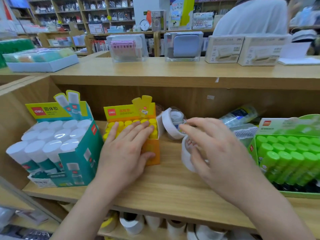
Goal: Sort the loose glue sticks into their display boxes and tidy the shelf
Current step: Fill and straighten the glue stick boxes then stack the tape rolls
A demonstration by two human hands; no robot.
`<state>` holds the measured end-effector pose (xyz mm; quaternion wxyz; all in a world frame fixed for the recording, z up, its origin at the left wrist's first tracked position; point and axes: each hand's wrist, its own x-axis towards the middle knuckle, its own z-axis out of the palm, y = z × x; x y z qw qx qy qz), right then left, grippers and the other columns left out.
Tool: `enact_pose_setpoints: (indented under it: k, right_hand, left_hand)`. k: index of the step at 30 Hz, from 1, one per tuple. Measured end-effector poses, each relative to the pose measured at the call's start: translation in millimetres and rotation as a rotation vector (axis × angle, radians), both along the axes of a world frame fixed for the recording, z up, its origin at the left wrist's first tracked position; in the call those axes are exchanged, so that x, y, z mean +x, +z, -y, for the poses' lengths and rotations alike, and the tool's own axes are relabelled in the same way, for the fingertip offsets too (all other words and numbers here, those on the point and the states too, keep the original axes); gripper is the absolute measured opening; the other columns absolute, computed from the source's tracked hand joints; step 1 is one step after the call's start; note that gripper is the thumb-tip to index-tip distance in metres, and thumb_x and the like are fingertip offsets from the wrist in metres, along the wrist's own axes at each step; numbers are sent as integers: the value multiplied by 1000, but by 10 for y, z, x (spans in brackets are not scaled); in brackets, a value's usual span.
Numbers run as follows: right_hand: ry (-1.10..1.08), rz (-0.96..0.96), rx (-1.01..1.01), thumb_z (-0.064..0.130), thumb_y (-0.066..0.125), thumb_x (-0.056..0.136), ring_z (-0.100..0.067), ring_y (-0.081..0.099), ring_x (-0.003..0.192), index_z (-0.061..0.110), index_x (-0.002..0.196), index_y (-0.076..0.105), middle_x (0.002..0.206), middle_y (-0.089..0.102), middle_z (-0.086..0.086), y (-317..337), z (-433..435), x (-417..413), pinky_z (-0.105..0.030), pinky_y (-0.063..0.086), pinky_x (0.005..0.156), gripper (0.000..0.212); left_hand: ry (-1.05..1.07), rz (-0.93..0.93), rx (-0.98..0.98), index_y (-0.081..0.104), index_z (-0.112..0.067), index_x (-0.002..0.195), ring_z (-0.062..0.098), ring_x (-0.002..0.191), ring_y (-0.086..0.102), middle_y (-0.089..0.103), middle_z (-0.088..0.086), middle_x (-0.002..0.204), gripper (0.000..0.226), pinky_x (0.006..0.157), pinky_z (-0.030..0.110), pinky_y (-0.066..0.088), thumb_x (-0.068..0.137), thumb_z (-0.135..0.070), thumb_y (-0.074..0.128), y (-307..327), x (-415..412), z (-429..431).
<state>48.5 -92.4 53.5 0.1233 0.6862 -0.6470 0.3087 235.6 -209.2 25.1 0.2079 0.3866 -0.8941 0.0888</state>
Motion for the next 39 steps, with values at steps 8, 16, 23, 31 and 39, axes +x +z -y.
enact_pose_setpoints:
  k: [8, 16, 23, 31, 39]
  right_hand:
    - [-426, -142, 27, 49, 54, 77, -29, 46, 126, 27, 124, 62, 129, 57, -5, 81, -479, -608, -51, 36, 94, 52]
    - [-574, 125, 169, 86, 42, 61, -33, 24, 141, 46, 142, 31, 156, 19, -1, -26, -926, -1175, -59, 37, 102, 91]
    - [-327, 187, 152, 60, 65, 73, -19, 27, 142, 50, 145, 21, 157, -2, 13, -108, -1045, -1434, -36, 35, 107, 85]
    - [98, 406, 132, 32, 62, 84, 2, 23, 140, 49, 144, 20, 154, 17, 19, -176, -1107, -1522, -22, 28, 112, 75]
    - [-412, 17, 333, 62, 43, 87, -21, 18, 144, 44, 144, 24, 156, 22, 9, -143, -1333, -2346, -48, 35, 104, 63]
  left_hand:
    - [108, 99, -32, 44, -15, 140, 22, 143, 29, 40, 3, 150, 70, 118, 49, 9, 77, -34, 68, 79, -191, -220]
    - [-470, -182, 198, 32, -20, 148, 12, 142, 28, 32, -5, 154, 76, 112, 37, 29, 83, -53, 53, -25, -1125, -947]
    - [-428, -163, 358, -17, -57, 139, 7, 146, 5, -3, -10, 161, 115, 116, 26, 13, 63, -66, 69, 12, -1787, -1172]
    - [-265, -6, -96, 37, -31, 142, 29, 132, 40, 40, 6, 149, 85, 109, 55, 27, 66, -68, 50, -39, -1995, -1368]
    - [42, 180, 32, 44, -35, 138, 25, 125, 50, 55, -1, 137, 88, 107, 61, 30, 62, -78, 42, 26, -1925, -1439]
